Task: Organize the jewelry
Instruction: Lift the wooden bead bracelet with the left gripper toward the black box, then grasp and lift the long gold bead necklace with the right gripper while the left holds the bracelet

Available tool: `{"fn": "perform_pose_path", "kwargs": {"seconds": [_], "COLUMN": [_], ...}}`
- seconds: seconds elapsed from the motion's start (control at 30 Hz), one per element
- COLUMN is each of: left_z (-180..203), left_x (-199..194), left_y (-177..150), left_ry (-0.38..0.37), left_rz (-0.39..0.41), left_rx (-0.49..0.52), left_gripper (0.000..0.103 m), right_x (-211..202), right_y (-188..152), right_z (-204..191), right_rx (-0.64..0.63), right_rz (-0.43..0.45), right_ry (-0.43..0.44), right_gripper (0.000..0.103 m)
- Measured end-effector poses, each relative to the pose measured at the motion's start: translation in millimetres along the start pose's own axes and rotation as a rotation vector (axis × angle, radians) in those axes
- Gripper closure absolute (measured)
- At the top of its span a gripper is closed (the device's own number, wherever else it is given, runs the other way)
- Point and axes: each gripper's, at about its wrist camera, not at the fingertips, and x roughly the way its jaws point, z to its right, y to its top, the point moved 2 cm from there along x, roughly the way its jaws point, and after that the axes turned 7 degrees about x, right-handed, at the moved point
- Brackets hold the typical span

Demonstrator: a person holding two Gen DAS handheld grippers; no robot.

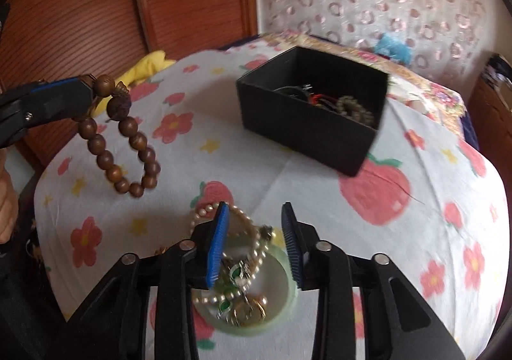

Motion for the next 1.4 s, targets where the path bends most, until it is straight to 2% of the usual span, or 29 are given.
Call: {"fn": "perform_pose_path", "kwargs": {"seconds": [0.37, 0.4, 0.53, 0.57, 0.77, 0.83, 1.4], "left_z": [-3.8, -5.1, -6.8, -7.0, -7.0, -6.5, -6.7], "left_x": [1.4, 1.4, 1.8, 1.5, 3.8, 4.0, 6.6], "left_y": [-5.4, -5.6, -7.2, -7.3, -8.5, -9.9, -12.6], "left_ry": [0.003, 0.004, 0.005, 0.004, 0.002, 0.001, -0.001], "left_rz": [-0.002, -0.002, -0.001, 0.000, -0.007, -0.009, -0.011], "left_rx": [-0.014, -0.015, -0.022, -0.023, -0.025, -0.027, -0.031], "left_gripper": [0.091, 0.091, 0.091, 0.091, 0.091, 0.091, 0.091], "right_x": [19.4, 19.1, 17.7, 18.3, 18.9, 14.8, -80.2], "right_y": [4.6, 4.5, 3.3, 2.9, 2.8, 1.5, 37.8], "right_z": [-10.3, -10.9, -9.5, -7.9, -5.8, -7.2, 0.0], "right_rx": [-0.088, -0.095, -0.105, -0.098, -0.088, -0.103, -0.060], "right_rz": [-0.058, -0.058, -0.050, -0.047, -0.040, -0.023, 0.201], "right_ry": [-0.055, -0.055, -0.078, -0.081, -0.092, -0.122, -0.121], "right_gripper": [0.068, 0.070, 0.093, 0.097, 0.097, 0.097, 0.097]}}
